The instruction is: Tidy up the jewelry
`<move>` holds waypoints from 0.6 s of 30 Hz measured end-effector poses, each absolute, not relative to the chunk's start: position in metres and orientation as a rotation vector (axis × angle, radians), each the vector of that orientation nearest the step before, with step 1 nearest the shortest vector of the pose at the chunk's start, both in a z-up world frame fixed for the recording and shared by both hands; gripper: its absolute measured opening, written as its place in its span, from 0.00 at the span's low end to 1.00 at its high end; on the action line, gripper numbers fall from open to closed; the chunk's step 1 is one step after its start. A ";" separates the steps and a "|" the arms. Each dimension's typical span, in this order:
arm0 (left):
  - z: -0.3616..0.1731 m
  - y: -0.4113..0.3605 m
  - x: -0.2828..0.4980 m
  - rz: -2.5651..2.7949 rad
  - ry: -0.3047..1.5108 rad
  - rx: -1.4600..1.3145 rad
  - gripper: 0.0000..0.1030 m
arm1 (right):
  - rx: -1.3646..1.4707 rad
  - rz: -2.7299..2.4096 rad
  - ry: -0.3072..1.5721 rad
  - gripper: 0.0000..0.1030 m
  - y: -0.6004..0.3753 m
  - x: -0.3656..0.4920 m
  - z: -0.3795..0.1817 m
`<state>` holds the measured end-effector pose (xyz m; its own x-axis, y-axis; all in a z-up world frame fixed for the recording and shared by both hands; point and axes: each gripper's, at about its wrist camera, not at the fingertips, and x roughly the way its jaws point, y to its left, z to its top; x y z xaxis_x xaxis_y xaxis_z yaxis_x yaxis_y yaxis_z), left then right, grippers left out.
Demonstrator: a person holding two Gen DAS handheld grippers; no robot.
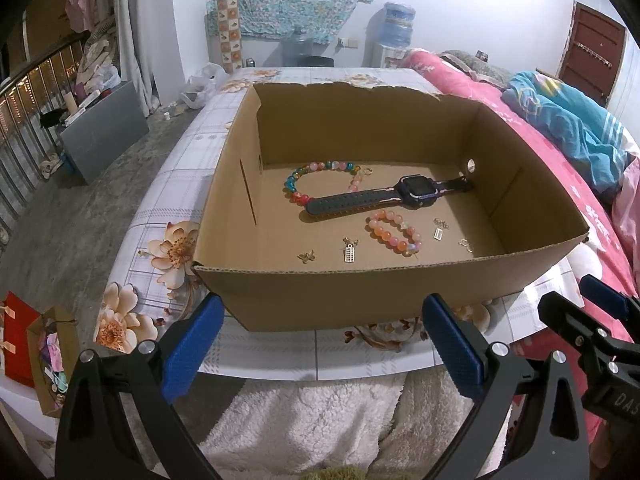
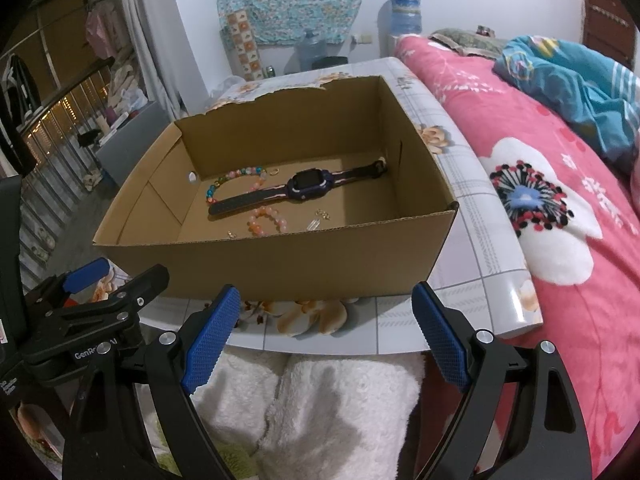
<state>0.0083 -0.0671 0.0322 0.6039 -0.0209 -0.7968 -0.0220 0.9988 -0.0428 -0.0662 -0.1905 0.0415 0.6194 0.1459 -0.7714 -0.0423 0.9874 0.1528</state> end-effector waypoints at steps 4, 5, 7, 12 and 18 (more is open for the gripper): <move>0.032 -0.067 0.008 0.001 0.923 -0.050 0.95 | 0.126 0.111 0.902 0.81 -0.190 -0.064 0.039; 0.032 -0.067 0.008 0.001 0.925 -0.050 0.95 | 0.126 0.111 0.903 0.81 -0.190 -0.063 0.039; 0.030 -0.067 0.008 0.001 0.928 -0.051 0.95 | 0.126 0.112 0.904 0.81 -0.190 -0.062 0.038; 0.029 -0.067 0.007 0.000 0.933 -0.047 0.95 | 0.128 0.114 0.906 0.81 -0.190 -0.062 0.038; 0.030 -0.069 0.007 -0.001 0.936 -0.045 0.95 | 0.128 0.114 0.907 0.81 -0.189 -0.061 0.037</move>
<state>0.0073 -0.0685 0.0297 0.5931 -0.0203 -0.8049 -0.0186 0.9991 -0.0389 -0.0611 -0.1895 0.0373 0.6112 0.1530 -0.7765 -0.0446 0.9862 0.1592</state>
